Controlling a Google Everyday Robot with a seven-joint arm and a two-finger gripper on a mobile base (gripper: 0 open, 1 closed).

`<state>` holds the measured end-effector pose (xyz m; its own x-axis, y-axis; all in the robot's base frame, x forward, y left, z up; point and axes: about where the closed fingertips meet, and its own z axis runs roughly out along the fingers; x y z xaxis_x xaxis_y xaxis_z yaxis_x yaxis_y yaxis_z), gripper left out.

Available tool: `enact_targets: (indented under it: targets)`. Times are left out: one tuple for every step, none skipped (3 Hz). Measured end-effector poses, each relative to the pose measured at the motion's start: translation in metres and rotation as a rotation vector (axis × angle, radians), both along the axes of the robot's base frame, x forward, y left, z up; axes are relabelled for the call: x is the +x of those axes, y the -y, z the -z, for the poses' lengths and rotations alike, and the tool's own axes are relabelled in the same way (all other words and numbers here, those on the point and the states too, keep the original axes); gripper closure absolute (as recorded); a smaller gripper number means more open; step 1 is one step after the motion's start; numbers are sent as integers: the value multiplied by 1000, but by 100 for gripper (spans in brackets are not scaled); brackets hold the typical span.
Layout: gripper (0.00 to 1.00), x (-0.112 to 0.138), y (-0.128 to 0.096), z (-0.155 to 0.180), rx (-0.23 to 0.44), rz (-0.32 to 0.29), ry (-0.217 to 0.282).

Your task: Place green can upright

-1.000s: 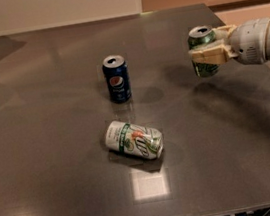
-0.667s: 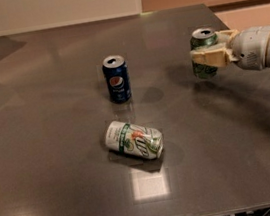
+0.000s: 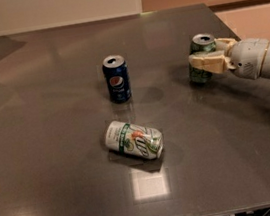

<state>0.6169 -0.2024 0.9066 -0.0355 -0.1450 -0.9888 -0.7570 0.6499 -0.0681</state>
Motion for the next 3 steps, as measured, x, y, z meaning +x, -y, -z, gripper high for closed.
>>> enact_targets:
  targets:
    - [59,3,-4,8,32,-19,6]
    - [36,3,-7,8,32,-23,6]
    - [13,4,-10,8,32,-27,6]
